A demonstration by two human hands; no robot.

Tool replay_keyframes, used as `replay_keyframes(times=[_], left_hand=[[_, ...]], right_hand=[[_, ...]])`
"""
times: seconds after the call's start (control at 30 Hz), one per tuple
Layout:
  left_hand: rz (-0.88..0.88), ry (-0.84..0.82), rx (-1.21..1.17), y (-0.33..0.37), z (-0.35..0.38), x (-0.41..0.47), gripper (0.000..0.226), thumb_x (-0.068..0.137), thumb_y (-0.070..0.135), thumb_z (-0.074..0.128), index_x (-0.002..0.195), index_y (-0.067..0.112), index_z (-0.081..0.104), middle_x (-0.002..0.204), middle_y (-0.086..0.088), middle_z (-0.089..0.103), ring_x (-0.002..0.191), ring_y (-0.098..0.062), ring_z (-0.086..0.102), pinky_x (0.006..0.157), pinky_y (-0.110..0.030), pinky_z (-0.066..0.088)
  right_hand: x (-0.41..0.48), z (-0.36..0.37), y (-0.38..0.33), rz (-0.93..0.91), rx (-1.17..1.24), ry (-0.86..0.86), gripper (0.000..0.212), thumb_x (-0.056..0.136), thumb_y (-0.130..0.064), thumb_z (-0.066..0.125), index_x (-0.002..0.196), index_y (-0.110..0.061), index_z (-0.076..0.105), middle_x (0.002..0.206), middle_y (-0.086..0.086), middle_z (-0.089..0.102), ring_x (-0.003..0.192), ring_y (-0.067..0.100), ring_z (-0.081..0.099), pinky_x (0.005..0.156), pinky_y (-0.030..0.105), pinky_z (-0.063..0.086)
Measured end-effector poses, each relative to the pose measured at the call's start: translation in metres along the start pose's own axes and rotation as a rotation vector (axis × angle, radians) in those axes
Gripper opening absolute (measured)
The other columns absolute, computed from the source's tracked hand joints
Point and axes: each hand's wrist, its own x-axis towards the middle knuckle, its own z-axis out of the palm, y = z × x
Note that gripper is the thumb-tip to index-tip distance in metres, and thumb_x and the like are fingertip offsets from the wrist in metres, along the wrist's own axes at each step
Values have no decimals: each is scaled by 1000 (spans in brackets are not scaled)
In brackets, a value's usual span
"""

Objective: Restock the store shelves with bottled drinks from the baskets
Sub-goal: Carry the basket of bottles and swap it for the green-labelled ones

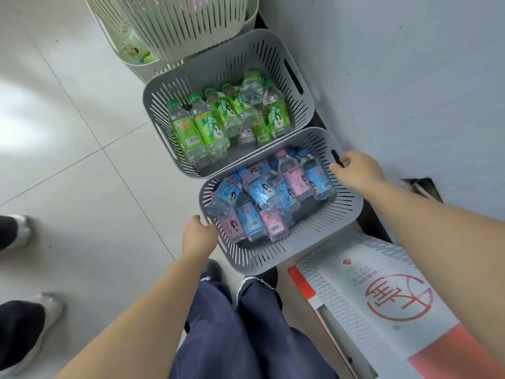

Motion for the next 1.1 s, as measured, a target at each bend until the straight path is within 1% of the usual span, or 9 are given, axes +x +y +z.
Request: replay_keyframes(times=[0.1,0.2,0.37,0.53,0.63,0.77,0.87,0.93,1.1], left_hand=[[-123,-23,-47,-15,16,22,38,96,14,40,131,1,44,106,-11,51,78,-23,46,63,-30,39],[-161,-69,-205,-27,33,32,27,100,24,35,97,5,55,92,-11,61,74,-23,54,70,-33,45],[-155,-98,-487,-27,46,39,37,103,39,32,102,8,52,78,-10,64,66,-23,60,64,-35,49],[-140,-60,-449,-23,46,34,37,104,34,29,79,12,43,58,-4,42,49,-17,39,48,-29,35],[-149,-30,-459,-27,35,29,39,104,34,28,91,6,52,64,-4,43,49,-15,38,48,-28,33],[-144,35,-326,-34,3,12,41,103,35,26,101,4,52,62,-5,45,51,-19,42,46,-28,32],[-100,103,-281,-34,-27,-4,45,103,35,26,106,1,55,97,-33,61,74,-34,57,72,-51,50],[-72,151,-261,-29,-51,-20,43,102,37,25,95,8,55,119,-36,55,83,-36,55,90,-60,45],[29,234,-189,-12,-114,-65,43,99,41,25,80,21,57,95,-32,61,79,-41,59,80,-56,49]], right_hand=[[21,21,6,88,84,56,55,95,-43,50,136,-8,46,137,17,51,125,36,48,101,47,43],[38,41,10,150,186,27,58,97,-40,44,143,-6,35,142,18,44,129,38,44,105,50,39],[64,56,14,198,357,38,49,103,-38,28,137,-5,42,136,21,49,124,37,48,102,46,39],[67,55,3,303,439,7,61,103,-45,18,139,-3,44,141,22,47,128,35,46,108,44,34],[64,57,4,376,508,-4,77,93,-63,20,128,-6,57,107,14,57,93,26,49,89,41,43],[37,62,7,348,453,-29,82,84,-70,16,116,-10,61,79,4,45,77,23,43,70,38,39],[-3,45,-8,342,447,-42,76,90,-67,16,112,-10,60,91,10,52,80,28,51,71,38,42],[-25,33,-16,311,447,-30,75,94,-63,15,121,-8,59,103,17,59,89,33,58,73,37,46],[-87,-16,-40,302,502,36,72,100,-54,17,125,0,57,127,26,58,117,41,54,102,47,42]])
